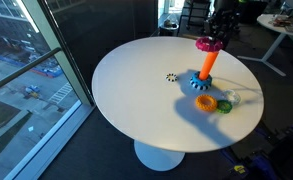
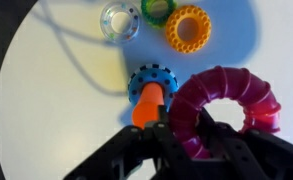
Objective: Place the red ring on the stack
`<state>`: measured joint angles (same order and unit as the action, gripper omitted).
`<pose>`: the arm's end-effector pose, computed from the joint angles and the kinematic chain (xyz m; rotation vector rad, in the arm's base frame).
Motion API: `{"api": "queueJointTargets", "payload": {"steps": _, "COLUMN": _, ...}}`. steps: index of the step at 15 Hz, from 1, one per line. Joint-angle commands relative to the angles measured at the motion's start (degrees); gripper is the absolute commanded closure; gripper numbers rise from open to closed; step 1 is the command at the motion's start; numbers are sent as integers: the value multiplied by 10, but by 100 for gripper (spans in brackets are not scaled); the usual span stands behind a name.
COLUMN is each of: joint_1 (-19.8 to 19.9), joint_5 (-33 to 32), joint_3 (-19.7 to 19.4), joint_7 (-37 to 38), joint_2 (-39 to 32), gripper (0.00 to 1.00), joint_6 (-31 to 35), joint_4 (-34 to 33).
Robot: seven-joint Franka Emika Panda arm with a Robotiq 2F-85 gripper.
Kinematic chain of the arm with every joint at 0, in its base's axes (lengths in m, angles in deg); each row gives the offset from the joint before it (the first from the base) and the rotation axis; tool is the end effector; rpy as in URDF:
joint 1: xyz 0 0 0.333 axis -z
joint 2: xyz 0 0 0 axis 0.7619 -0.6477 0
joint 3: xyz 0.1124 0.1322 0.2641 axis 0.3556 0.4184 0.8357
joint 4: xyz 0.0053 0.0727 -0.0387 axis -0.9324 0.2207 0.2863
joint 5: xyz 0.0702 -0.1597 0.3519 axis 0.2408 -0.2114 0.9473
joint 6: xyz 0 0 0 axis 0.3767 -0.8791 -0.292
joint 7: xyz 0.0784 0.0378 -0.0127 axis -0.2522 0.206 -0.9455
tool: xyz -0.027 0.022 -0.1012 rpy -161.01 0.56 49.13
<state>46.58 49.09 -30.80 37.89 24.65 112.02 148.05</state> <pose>0.5776 0.0347 0.4028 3.0781 -0.2381 -0.1933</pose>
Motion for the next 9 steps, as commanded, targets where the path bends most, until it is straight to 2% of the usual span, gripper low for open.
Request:
{"api": "queueJointTargets", "payload": {"steps": 1, "joint_1": 1, "joint_5": 0, "joint_3": 1, "joint_7": 0, "joint_2": 0, "gripper": 68, "joint_6": -1, "joint_4": -1}}
{"api": "queueJointTargets", "payload": {"steps": 4, "joint_1": 1, "joint_5": 0, "joint_3": 1, "joint_7": 0, "joint_2": 0, "gripper": 68, "joint_6": -1, "joint_4": -1}}
{"api": "queueJointTargets", "payload": {"steps": 5, "joint_1": 1, "joint_5": -1, "joint_3": 1, "joint_7": 5, "joint_2": -2, "gripper": 90, "joint_6": 1, "joint_4": -3}}
{"api": "queueJointTargets", "payload": {"steps": 9, "joint_1": 3, "joint_5": -2, "joint_3": -4, "joint_7": 17, "joint_2": -8, "gripper": 90, "joint_6": 8, "joint_4": -8}}
